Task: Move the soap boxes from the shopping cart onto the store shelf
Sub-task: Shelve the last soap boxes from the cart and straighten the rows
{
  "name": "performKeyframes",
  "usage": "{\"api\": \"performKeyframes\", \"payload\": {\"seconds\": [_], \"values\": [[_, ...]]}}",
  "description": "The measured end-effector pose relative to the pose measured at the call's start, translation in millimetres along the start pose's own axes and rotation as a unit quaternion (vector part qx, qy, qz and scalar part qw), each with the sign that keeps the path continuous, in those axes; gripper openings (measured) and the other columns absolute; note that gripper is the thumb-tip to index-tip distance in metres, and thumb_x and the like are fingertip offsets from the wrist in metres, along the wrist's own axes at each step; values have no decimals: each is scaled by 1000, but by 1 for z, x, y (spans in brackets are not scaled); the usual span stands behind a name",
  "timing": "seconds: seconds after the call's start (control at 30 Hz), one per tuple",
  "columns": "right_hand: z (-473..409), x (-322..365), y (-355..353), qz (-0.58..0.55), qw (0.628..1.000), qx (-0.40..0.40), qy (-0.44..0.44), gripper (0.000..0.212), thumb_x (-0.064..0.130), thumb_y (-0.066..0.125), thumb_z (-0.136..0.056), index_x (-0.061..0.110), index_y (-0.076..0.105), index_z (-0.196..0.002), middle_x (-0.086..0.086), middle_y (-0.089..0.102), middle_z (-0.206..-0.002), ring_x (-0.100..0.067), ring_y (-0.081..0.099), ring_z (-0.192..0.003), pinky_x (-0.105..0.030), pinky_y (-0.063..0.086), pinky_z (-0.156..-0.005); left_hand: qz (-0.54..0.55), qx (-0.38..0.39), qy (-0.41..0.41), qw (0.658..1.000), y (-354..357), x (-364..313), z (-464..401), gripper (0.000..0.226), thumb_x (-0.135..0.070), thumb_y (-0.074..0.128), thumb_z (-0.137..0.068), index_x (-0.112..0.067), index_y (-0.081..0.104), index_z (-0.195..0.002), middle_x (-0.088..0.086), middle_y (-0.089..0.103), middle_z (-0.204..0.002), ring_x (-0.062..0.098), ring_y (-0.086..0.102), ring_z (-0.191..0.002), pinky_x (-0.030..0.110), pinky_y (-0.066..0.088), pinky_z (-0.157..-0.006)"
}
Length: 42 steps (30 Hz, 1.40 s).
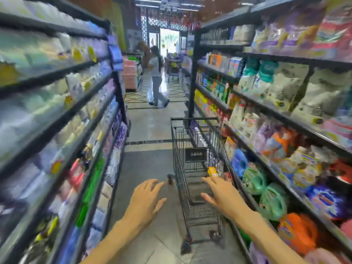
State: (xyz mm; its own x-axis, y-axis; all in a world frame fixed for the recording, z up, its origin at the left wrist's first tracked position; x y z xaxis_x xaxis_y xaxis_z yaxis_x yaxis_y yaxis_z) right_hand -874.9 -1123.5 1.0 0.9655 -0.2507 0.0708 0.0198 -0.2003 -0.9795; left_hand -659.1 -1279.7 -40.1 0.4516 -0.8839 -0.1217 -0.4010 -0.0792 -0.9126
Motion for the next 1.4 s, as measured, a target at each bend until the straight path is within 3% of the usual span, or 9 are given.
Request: {"api": "performKeyframes", "payload": {"seconds": [0.13, 0.23, 0.3, 0.57, 0.77, 0.93, 1.1, 1.2, 1.4], "values": [[-79, 33, 25, -15, 1000, 17, -18, 60, 51, 51, -95, 23, 40, -147, 1, 55, -136, -21, 54, -122, -35, 45, -98, -11, -3, -38, 999, 4, 81, -14, 52, -55, 45, -93, -21, 57, -129, 5, 59, -123, 26, 59, -110, 38, 53, -85], [-136, 36, 43, -21, 999, 24, -15, 59, 54, 48, -95, 28, 38, -147, 5, 52, -139, -17, 53, -123, -32, 45, -94, -10, 16, -52, 998, 18, 128, -47, 59, -61, 30, -97, -20, 57, -130, 6, 58, -124, 28, 58, -112, 40, 54, -85], [-176, 31, 55, -27, 999, 32, -13, 59, 55, 47, -95, 29, 37, -148, 5, 50, -141, -17, 52, -124, -33, 46, -97, -11, 23, -54, 998, 29, 151, -77, 57, -60, 35, -96, -21, 55, -132, 6, 58, -127, 28, 58, -115, 41, 54, -87], [-335, -20, 76, -32, 999, 10, 19, 62, 55, 45, -96, 26, 34, -150, 6, 48, -142, -15, 48, -127, -31, 43, -103, -11, 70, -33, 997, 71, 231, -234, 63, -61, 30, -94, -24, 46, -142, 4, 51, -140, 26, 49, -128, 41, 46, -101], [-434, -69, 92, -22, 998, 19, 56, 62, 55, 45, -96, 25, 34, -150, 4, 48, -144, -17, 47, -130, -33, 43, -104, -4, 86, -1, 996, 109, 280, -352, 63, -61, 30, -95, -22, 48, -142, 6, 52, -140, 28, 50, -128, 45, 49, -98], [-476, -124, 105, -3, 993, 19, 119, 61, 55, 44, -97, 25, 34, -149, 4, 48, -143, -16, 47, -129, -31, 41, -103, 27, 98, 83, 991, 152, 278, -452, 65, -61, 28, -95, -23, 44, -145, 5, 50, -143, 28, 49, -130, 45, 46, -103], [-496, -183, 109, 9, 973, 12, 230, 62, 54, 45, -97, 27, 31, -151, 5, 46, -146, -16, 45, -131, -31, 40, -104, 55, 115, 198, 972, 211, 257, -559, 68, -64, 24, -95, -22, 47, -143, 4, 52, -138, 28, 52, -124, 43, 49, -95], [-498, -215, 110, 20, 948, 11, 317, 61, 54, 46, -96, 26, 34, -149, 4, 49, -143, -17, 47, -129, -34, 43, -102, 76, 136, 277, 948, 245, 235, -613, 68, -64, 23, -95, -23, 42, -145, 4, 49, -143, 28, 47, -129, 44, 47, -100], [-473, -262, 105, 37, 878, 25, 476, 62, 56, 45, -96, 26, 33, -149, 1, 47, -144, -22, 46, -130, -39, 45, -99, 130, 160, 415, 886, 300, 175, -687, 56, -57, 39, -95, -22, 48, -139, 4, 53, -133, 29, 53, -121, 41, 49, -94]]}}
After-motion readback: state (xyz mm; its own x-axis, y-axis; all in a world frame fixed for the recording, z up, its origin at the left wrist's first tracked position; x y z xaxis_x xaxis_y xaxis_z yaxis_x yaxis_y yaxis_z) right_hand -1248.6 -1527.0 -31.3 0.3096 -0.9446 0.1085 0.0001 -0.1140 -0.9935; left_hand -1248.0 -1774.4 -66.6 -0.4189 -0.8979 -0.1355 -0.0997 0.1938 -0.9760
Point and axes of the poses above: each hand's wrist, its own z-axis away from the middle knuckle, its own y-axis out of the palm, x = y × z, the point moved 5 cm from there along -z, towards the middle knuckle
